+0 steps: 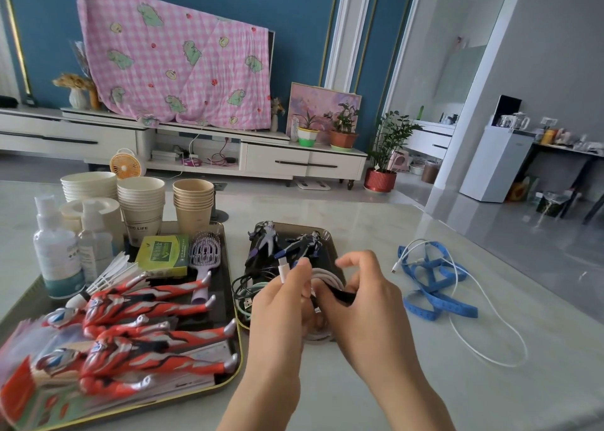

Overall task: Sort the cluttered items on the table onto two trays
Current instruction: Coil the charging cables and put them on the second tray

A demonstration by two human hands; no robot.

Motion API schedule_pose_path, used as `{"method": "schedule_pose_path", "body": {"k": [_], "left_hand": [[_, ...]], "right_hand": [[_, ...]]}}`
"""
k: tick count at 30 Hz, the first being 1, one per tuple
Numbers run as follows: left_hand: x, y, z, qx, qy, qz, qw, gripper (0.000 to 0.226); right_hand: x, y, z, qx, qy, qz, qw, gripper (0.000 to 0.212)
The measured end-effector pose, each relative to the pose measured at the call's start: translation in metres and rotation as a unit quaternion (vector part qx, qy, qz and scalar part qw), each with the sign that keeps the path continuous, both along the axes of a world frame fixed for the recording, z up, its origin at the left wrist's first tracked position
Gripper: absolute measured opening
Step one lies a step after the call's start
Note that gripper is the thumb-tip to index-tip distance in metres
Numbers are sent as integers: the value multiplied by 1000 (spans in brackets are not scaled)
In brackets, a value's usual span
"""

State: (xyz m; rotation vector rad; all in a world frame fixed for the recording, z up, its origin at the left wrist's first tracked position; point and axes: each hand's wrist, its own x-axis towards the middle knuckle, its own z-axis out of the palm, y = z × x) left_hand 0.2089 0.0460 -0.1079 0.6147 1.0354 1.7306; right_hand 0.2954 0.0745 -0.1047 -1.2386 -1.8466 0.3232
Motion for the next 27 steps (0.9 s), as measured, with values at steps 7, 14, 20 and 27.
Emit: {"method": "schedule_pose_path", "body": {"k": [7,14,20,27], "left_hand": [[-6,2,-6,-51,68,-2,996,34],[-10,-6,-2,-17,109,-46,993,44],[-11,-9,3,71,89,-105,988,25],[-17,-4,-2,93,101,-112,984,35]], "right_hand": [[0,5,-16,129,-132,16,983,23],[-4,0,-14,267,-138,-31,953,24],[1,-2,-7,277,-127,-43,952,21],[3,-3,-2,263,-134,-42,954,14]]}}
